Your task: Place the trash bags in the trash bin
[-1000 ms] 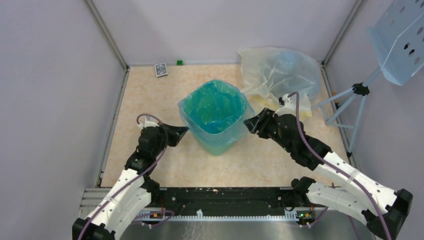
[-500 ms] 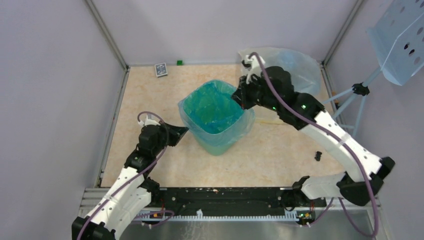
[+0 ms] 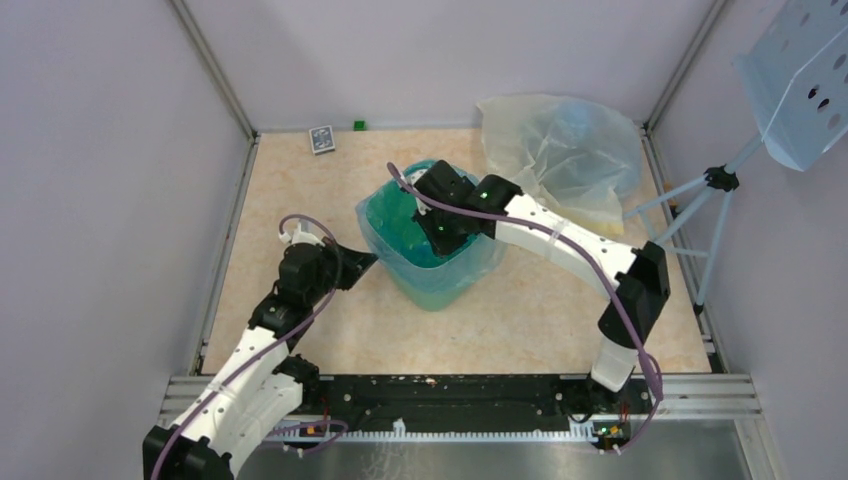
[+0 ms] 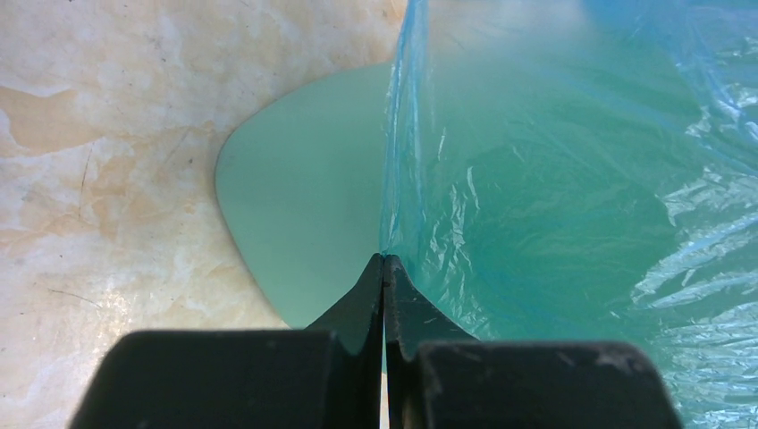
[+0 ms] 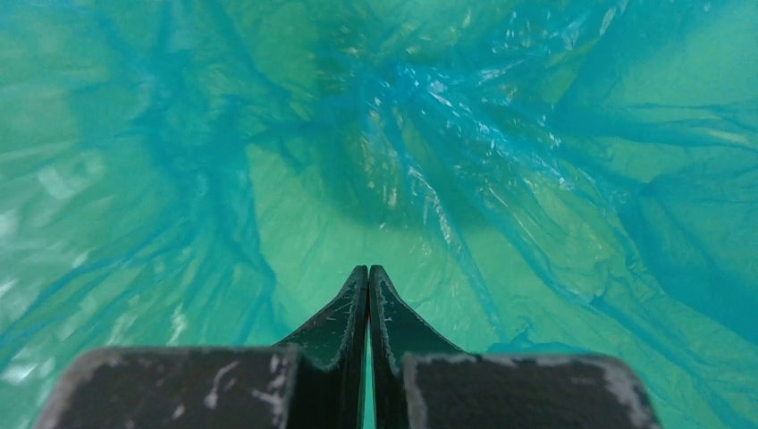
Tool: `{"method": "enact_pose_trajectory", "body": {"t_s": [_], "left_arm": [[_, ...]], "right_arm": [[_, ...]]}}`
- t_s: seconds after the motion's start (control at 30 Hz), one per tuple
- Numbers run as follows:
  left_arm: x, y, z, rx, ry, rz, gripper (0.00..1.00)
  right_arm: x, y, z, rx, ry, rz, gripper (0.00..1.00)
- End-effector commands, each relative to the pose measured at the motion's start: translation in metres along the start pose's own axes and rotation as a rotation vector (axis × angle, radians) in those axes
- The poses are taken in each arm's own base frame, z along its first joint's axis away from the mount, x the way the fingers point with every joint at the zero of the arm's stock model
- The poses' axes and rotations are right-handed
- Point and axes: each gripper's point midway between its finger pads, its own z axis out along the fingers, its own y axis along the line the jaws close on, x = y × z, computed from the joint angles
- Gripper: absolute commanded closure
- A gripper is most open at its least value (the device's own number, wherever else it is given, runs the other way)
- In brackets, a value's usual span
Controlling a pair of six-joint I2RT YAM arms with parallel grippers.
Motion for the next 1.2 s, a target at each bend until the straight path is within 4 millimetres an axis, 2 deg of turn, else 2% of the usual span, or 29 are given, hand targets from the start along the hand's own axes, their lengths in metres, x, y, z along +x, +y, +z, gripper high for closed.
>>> {"method": "enact_pose_trajectory", "body": {"t_s": [0.0, 0.3, 0.43, 0.63, 0.83, 1.17], "left_arm": [[-0.007, -0.022, -0.003, 0.064, -0.013, 0.063, 1.00], [-0.001, -0.023, 0.002, 0.083, 0.028, 0.097, 1.00], [0.000, -0.022, 0.003, 0.085, 0.034, 0.127, 1.00], [0.011, -0.021, 0.006, 0.111, 0.089, 0.144, 1.00], [0.010, -0.022, 0.006, 0.121, 0.083, 0.174, 1.00], [0.005, -0.031, 0.003, 0.135, 0.075, 0.217, 1.00]], "right_arm": [[0.005, -0.006, 0.011, 0.051, 0.072, 0.047, 1.00], [0.019, -0.016, 0.046, 0.093, 0.122, 0.199, 1.00], [0.032, -0.028, 0.065, 0.117, 0.164, 0.237, 1.00], [0.056, -0.048, 0.090, 0.177, 0.202, 0.318, 1.00], [0.074, -0.048, 0.114, 0.174, 0.261, 0.326, 1.00], [0.087, -0.067, 0.128, 0.308, 0.309, 0.355, 1.00]]}}
